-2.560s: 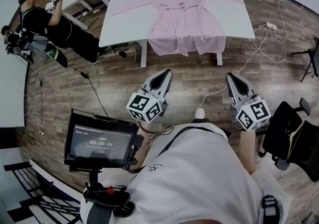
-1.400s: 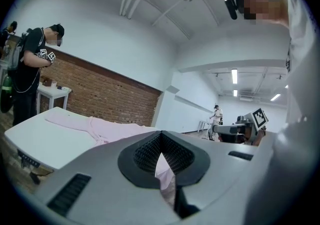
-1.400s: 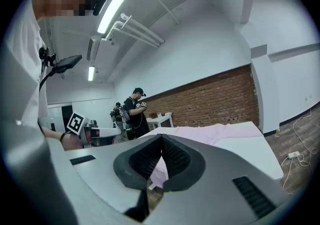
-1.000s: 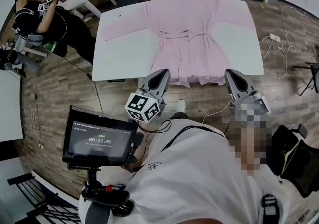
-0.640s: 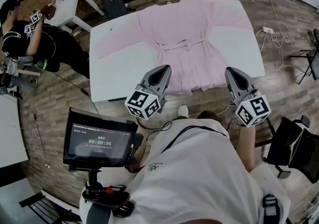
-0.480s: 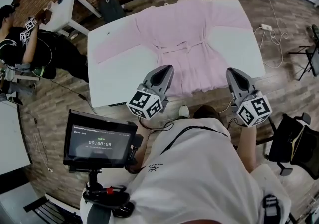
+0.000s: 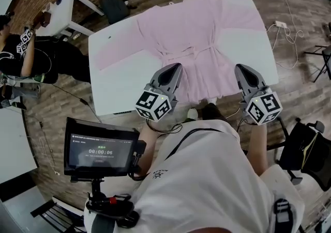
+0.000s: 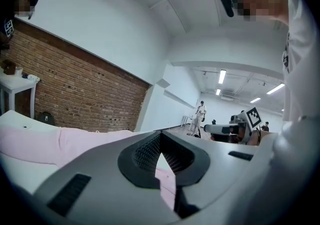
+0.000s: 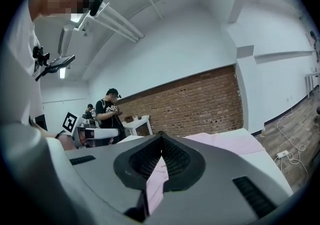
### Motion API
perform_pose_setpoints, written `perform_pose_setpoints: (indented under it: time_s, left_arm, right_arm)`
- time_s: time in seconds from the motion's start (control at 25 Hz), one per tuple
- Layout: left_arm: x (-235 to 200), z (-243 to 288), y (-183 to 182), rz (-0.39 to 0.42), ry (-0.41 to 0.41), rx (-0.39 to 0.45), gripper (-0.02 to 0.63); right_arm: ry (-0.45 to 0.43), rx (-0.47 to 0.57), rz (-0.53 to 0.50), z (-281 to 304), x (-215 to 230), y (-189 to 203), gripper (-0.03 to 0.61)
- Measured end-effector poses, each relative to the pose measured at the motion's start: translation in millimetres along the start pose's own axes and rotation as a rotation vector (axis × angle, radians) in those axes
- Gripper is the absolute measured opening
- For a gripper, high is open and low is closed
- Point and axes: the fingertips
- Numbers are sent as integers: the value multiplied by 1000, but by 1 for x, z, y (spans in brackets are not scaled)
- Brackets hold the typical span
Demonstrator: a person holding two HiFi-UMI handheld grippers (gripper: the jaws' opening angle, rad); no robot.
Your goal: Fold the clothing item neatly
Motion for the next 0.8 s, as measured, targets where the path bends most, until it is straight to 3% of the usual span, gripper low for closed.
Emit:
perform_pose_setpoints:
  time_s: [0.24,0.44,0.8]
  left_arm:
    - [14,48,-6,-22,4,-22,2]
    - [45,95,-2,-10,39,-48,2]
    - [93,187,19,17,60,-88,2]
  right_arm:
    - [31,18,14,-3,62,-15,2]
    - [112,12,9,-16,120,-16,2]
    - [306,-87,51,-43,277,43,2]
Point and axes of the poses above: the fingertips, and each gripper's own axes: z forward along the fingers, x to its right, y out of its underside, and after that the axes turned 15 degrees about -y, right-handed
